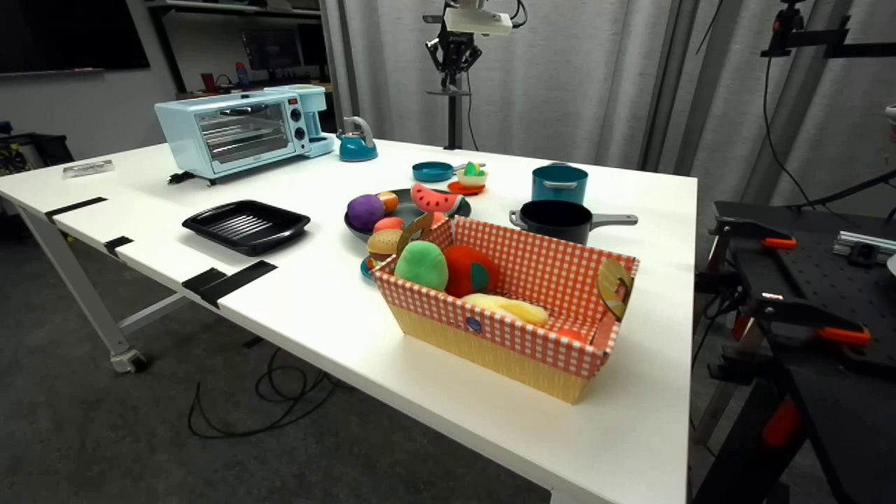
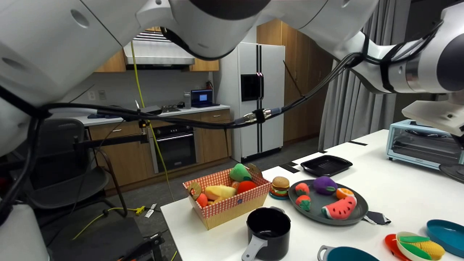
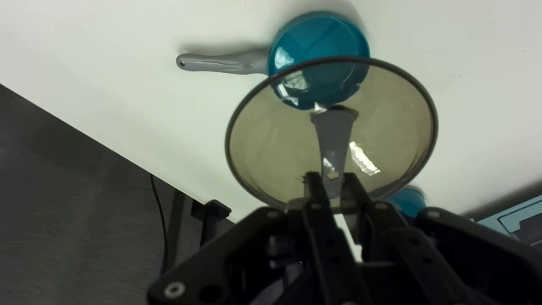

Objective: Remove the lid from the blue pot and place it on top of the blue pan

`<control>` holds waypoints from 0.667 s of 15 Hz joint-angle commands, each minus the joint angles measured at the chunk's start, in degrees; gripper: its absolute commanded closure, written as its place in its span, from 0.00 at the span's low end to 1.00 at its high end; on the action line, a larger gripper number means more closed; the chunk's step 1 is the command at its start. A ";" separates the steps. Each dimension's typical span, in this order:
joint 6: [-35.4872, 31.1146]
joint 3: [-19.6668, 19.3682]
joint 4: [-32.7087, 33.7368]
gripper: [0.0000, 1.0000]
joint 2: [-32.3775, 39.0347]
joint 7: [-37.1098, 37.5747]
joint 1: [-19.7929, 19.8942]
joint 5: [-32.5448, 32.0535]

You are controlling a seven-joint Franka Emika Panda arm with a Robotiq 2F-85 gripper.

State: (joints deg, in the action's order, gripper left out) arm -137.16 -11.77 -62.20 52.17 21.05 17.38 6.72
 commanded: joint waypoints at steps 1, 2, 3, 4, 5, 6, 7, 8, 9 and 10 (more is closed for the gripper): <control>2.64 0.01 3.64 0.96 1.82 1.47 0.84 0.64; 2.67 0.02 3.84 0.96 2.01 1.58 0.86 0.60; 3.01 -0.03 4.58 0.96 2.46 1.58 0.90 0.73; 3.15 -0.04 4.92 0.96 2.70 1.75 0.88 0.72; 3.23 -0.04 5.17 0.96 2.91 1.92 0.84 0.70; 3.27 -0.05 5.52 0.96 3.17 2.05 0.87 0.70; 3.06 -0.01 5.24 0.96 3.12 2.28 0.80 0.52; 2.95 -0.07 5.14 0.96 3.19 2.53 0.69 0.47; 3.00 -0.09 5.31 0.96 3.35 2.68 0.73 0.47; 3.49 -0.24 6.20 0.96 3.86 2.86 0.84 0.61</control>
State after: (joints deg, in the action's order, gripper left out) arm -136.72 -11.74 -60.79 53.66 22.24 17.71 6.72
